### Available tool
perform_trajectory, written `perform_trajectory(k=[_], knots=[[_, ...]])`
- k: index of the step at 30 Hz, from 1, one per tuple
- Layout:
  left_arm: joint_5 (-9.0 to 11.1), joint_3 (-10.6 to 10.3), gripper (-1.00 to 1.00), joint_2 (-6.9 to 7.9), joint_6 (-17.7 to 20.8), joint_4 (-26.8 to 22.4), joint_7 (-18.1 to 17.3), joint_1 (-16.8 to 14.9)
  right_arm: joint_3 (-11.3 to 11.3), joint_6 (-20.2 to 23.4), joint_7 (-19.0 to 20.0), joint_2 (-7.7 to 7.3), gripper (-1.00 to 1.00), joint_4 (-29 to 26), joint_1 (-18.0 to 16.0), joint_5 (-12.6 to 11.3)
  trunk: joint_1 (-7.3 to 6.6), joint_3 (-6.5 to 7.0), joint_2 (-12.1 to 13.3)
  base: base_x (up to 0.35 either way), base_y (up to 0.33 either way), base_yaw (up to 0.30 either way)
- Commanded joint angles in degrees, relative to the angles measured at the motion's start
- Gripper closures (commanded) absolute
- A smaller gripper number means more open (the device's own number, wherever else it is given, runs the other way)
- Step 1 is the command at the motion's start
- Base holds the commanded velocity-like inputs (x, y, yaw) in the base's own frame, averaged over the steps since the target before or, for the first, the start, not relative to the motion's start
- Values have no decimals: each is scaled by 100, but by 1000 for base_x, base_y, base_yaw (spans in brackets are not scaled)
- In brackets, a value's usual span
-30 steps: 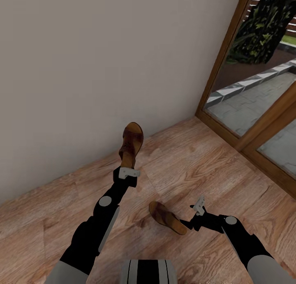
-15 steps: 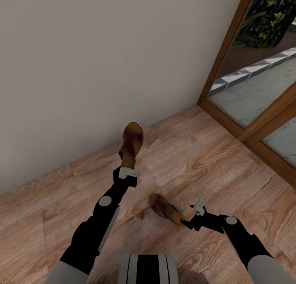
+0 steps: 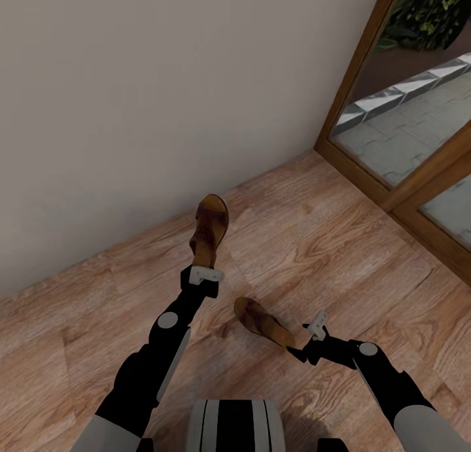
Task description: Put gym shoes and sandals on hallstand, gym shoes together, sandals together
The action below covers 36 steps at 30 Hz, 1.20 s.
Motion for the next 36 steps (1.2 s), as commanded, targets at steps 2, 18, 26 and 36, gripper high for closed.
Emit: perform_trajectory(k=[2,18,26,36], knots=[[-66,-5,100,2,30,-9,-5,-1,-8,-43,-47,2,-100,-23,-2,64,-1,-7,-1,0,0,-12],[-82,11,100,2,27,-9,0,-1,79,-17,-1110,327,-100,-91,-2,624,-1,-10,-1,0,0,-1],[-73,11,100,2,27,-9,3,-1,78,-10,-1178,431,-100,-85,-2,975,-1,-10,-1,0,0,0],[-68,3,100,2,35,-3,-3,-1,66,-23,-1189,436,-100,-104,-2,1000,9,-98,-7,0,0,0]])
